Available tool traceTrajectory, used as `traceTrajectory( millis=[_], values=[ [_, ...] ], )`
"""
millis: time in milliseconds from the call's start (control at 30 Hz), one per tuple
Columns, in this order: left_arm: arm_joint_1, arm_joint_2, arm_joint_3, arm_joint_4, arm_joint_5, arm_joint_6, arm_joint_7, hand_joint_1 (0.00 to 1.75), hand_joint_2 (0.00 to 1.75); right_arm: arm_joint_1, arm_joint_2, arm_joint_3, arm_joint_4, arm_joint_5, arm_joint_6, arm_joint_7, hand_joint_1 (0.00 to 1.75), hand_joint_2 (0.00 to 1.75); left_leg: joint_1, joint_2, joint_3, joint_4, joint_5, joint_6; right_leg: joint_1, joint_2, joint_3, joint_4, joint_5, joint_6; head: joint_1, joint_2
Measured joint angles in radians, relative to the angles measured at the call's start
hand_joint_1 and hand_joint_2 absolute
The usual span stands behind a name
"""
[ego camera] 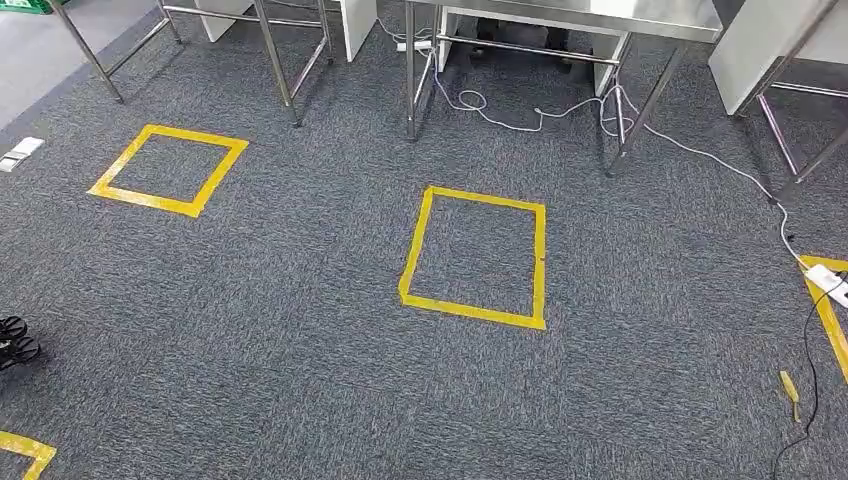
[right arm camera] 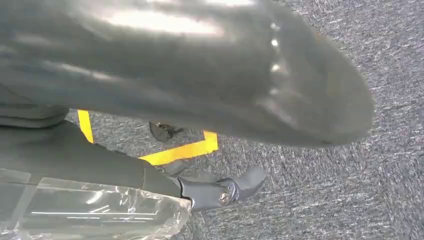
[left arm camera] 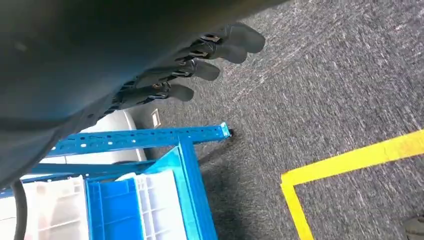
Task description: Take the parts from the cabinet and place them on the table.
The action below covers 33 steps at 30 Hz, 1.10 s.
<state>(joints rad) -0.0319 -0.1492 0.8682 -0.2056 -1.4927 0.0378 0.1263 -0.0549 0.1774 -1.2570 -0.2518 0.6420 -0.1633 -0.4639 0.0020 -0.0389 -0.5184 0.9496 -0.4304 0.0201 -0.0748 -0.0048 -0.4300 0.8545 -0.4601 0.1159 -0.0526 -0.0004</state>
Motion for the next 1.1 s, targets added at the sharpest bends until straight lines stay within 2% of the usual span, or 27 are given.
traceTrajectory(
  millis=[67, 200, 267, 633, 667, 767, 800, 1000, 1100],
  values=[
    [0.000, 0.000, 0.000, 0.000, -0.001, 0.034, 0.002, 0.00, 1.75, 0.000, -0.001, 0.000, -0.001, 0.005, -0.025, 0.001, 0.00, 0.00, 0.000, 0.000, 0.000, 0.000, 0.000, 0.000, 0.000, 0.000, 0.000, 0.000, 0.000, 0.000, 0.000, 0.000],
    [0.004, 0.011, -0.001, -0.003, -0.006, 0.234, 0.000, 0.00, 1.75, 0.000, -0.005, 0.000, -0.009, 0.025, -0.152, 0.034, 0.00, 0.00, 0.000, 0.000, 0.000, 0.000, 0.000, 0.000, 0.000, 0.000, 0.000, 0.000, 0.000, 0.000, 0.000, 0.000],
    [0.006, 0.022, -0.002, -0.005, -0.008, 0.308, -0.012, 0.00, 1.75, 0.000, -0.006, 0.000, -0.013, 0.036, -0.200, 0.052, 0.00, 0.00, 0.000, 0.000, 0.000, 0.000, 0.000, 0.000, 0.000, 0.000, 0.000, 0.000, 0.000, 0.000, 0.000, 0.000],
    [0.011, 0.045, -0.002, -0.008, -0.008, 0.338, -0.017, 0.00, 1.75, -0.003, -0.014, 0.000, -0.018, 0.040, -0.225, 0.066, 0.00, 0.00, 0.000, 0.000, 0.000, 0.000, 0.001, 0.002, -0.001, 0.000, 0.008, -0.001, 0.000, 0.000, 0.000, 0.000],
    [0.011, 0.046, -0.005, -0.008, -0.008, 0.356, -0.008, 0.00, 1.75, -0.003, -0.014, -0.001, -0.018, 0.042, -0.240, 0.071, 0.00, 0.00, 0.000, 0.000, 0.001, 0.000, 0.001, 0.002, -0.001, 0.000, 0.008, -0.001, 0.000, 0.000, 0.000, 0.000],
    [0.013, 0.055, -0.038, -0.009, -0.008, 0.467, 0.056, 0.00, 1.75, -0.009, -0.016, -0.001, -0.020, 0.080, -0.338, 0.135, 0.00, 0.00, 0.000, 0.000, 0.002, 0.000, 0.001, 0.002, -0.001, 0.000, 0.003, -0.002, 0.000, 0.000, 0.000, 0.000],
    [0.014, 0.057, -0.041, -0.011, -0.008, 0.488, 0.072, 0.00, 1.75, -0.011, -0.018, -0.001, -0.020, 0.087, -0.361, 0.146, 0.00, 1.75, 0.000, 0.000, 0.002, 0.000, 0.001, 0.002, -0.001, 0.000, 0.003, -0.002, 0.000, 0.000, 0.000, 0.000],
    [0.012, 0.053, -0.043, -0.020, -0.008, 0.644, 0.167, 0.00, 1.75, -0.013, -0.025, 0.002, -0.024, 0.120, -0.418, 0.148, 0.00, 1.75, -0.001, 0.000, 0.002, 0.000, 0.001, 0.002, -0.001, 0.000, 0.003, -0.002, 0.000, 0.000, 0.000, 0.000],
    [0.010, 0.040, -0.073, -0.025, -0.008, 0.646, 0.203, 0.00, 1.75, -0.013, -0.025, 0.003, -0.023, 0.132, -0.423, 0.151, 0.00, 1.75, -0.002, 0.000, 0.002, 0.000, 0.001, 0.002, -0.002, 0.000, 0.003, -0.002, 0.001, 0.001, 0.000, 0.000]
  ],
)
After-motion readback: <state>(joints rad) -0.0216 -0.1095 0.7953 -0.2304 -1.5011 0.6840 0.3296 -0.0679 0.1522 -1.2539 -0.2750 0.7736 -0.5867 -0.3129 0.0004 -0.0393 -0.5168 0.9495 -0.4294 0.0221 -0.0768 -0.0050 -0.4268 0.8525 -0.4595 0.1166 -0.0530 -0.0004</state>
